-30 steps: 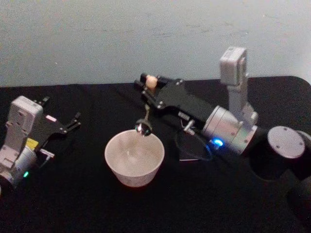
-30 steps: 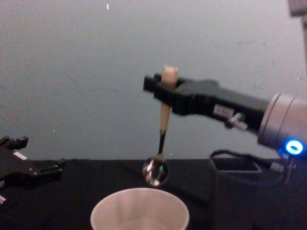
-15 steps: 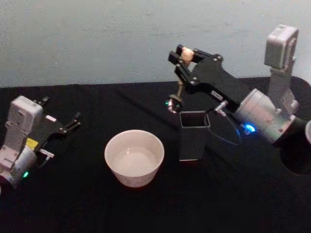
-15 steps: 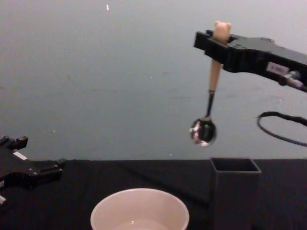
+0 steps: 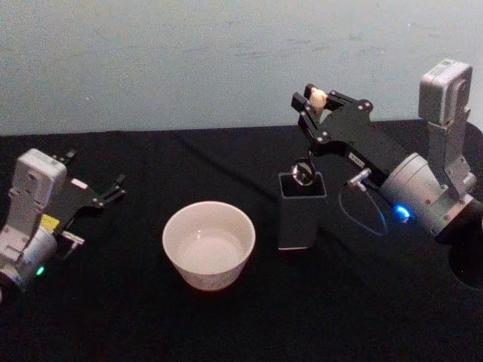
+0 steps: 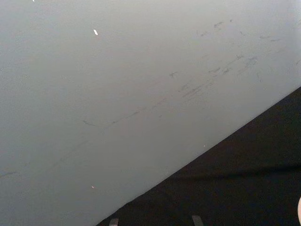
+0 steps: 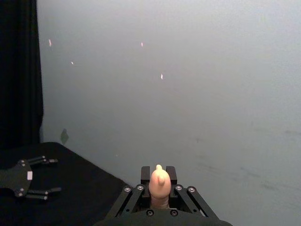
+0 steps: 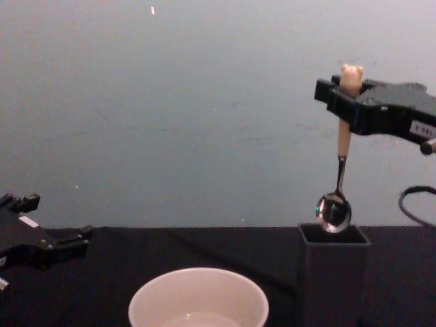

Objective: Pick up the stirring spoon with one hand, stir inside the cup, then place it back in its original position.

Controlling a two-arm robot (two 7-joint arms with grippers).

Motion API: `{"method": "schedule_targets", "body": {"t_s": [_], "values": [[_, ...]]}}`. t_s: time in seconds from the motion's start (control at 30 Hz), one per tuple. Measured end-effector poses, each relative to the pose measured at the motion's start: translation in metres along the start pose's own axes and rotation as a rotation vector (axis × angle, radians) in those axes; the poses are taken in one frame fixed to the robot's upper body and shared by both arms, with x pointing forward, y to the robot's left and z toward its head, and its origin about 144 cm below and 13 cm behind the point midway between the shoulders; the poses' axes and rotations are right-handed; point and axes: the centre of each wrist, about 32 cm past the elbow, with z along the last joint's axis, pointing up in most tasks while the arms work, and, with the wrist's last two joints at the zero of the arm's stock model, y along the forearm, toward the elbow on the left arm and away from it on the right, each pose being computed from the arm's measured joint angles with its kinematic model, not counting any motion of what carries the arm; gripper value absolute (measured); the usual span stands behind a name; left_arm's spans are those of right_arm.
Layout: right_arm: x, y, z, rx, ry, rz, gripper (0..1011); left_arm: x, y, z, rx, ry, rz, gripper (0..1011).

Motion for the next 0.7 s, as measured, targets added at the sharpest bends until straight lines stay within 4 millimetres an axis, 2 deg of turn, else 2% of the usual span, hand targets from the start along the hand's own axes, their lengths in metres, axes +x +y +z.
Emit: {"method": "schedule_targets", "body": {"t_s": [0.7], "values": [[-0.015, 0.001, -0.037, -0.080, 0.133, -0.080, 208, 0.000, 0.000, 0.000, 0.000, 0.000, 0.000, 1001]]}}
